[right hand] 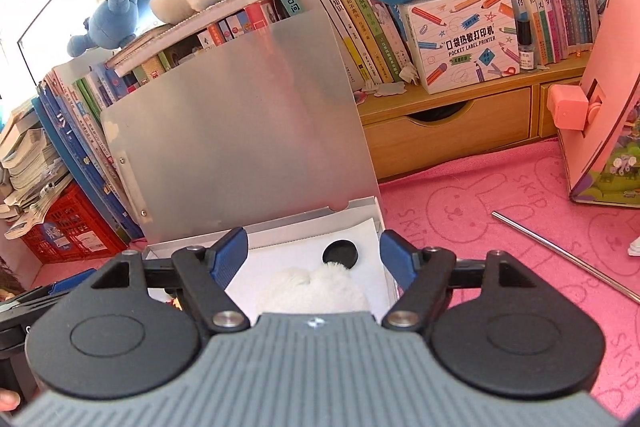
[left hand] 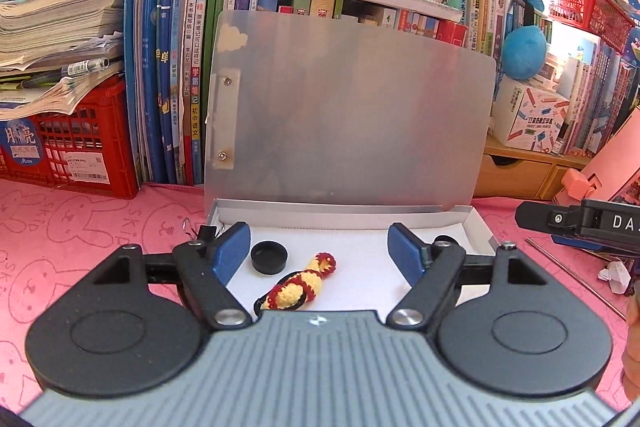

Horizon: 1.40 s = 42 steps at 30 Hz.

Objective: Organize objects
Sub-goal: 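Withdraw both open tools from the box toward the clothes pile, then move the left tool to a black cap while the right tool reaches another black cap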

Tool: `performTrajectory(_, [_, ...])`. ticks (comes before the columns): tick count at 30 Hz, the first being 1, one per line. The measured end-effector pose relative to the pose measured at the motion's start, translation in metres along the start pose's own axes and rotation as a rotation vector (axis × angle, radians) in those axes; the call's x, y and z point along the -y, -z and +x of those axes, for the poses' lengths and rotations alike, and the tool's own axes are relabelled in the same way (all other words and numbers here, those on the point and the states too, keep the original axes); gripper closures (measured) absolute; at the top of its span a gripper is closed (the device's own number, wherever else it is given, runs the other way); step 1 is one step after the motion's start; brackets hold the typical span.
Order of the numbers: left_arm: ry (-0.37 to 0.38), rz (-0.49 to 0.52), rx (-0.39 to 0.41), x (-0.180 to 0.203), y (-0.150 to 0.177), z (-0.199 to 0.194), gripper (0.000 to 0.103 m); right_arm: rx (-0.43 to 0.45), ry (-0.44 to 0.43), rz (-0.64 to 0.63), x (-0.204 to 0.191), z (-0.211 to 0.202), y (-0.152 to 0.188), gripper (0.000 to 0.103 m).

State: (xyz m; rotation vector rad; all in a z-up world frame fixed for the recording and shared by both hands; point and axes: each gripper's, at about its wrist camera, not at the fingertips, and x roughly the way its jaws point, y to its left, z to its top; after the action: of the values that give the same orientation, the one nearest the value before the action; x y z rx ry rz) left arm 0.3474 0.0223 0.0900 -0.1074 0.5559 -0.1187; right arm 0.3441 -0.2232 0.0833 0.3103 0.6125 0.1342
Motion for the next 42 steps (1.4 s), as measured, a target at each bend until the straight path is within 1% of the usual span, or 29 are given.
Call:
performTrajectory(3, [0.003, 0.033, 0.018, 0.007, 0.004, -0.023, 0.023, 0.016, -0.015, -0.023, -0.004, -0.024, 0.004, 0.018])
performTrajectory(8, [0.037, 0.063, 0.032, 0.015, 0.019, -0.064, 0.022, 0.05, -0.044, -0.087, -0.014, -0.068, 0.016, 0.016])
performTrajectory(11, [0.049, 0.083, 0.039, 0.02, 0.032, -0.087, 0.02, 0.069, -0.059, -0.127, -0.019, -0.091, 0.027, 0.014])
performTrajectory(13, [0.057, 0.087, 0.044, 0.022, 0.041, -0.102, 0.017, 0.075, -0.072, -0.138, -0.02, -0.104, 0.034, 0.013])
performTrajectory(17, [0.084, 0.088, 0.051, 0.024, 0.061, -0.131, 0.017, 0.079, -0.096, -0.164, -0.021, -0.129, 0.052, 0.011])
performTrajectory(21, [0.1, 0.073, 0.054, 0.024, 0.08, -0.153, 0.016, 0.096, -0.106, -0.194, -0.021, -0.151, 0.07, 0.005])
performTrajectory(29, [0.108, 0.091, 0.07, 0.026, 0.12, -0.183, 0.015, 0.14, -0.117, -0.257, -0.02, -0.184, 0.111, 0.001])
performTrajectory(32, [0.111, 0.117, 0.082, 0.028, 0.136, -0.193, 0.012, 0.153, -0.113, -0.29, -0.021, -0.192, 0.125, 0.0])
performTrajectory(36, [0.121, 0.126, 0.078, 0.029, 0.154, -0.202, 0.012, 0.158, -0.105, -0.33, -0.021, -0.199, 0.144, 0.0])
performTrajectory(38, [0.126, 0.12, 0.077, 0.029, 0.163, -0.206, 0.012, 0.155, -0.1, -0.332, -0.019, -0.201, 0.151, 0.0])
performTrajectory(42, [0.113, 0.112, 0.087, 0.027, 0.177, -0.213, 0.012, 0.145, -0.086, -0.327, -0.015, -0.204, 0.17, 0.0])
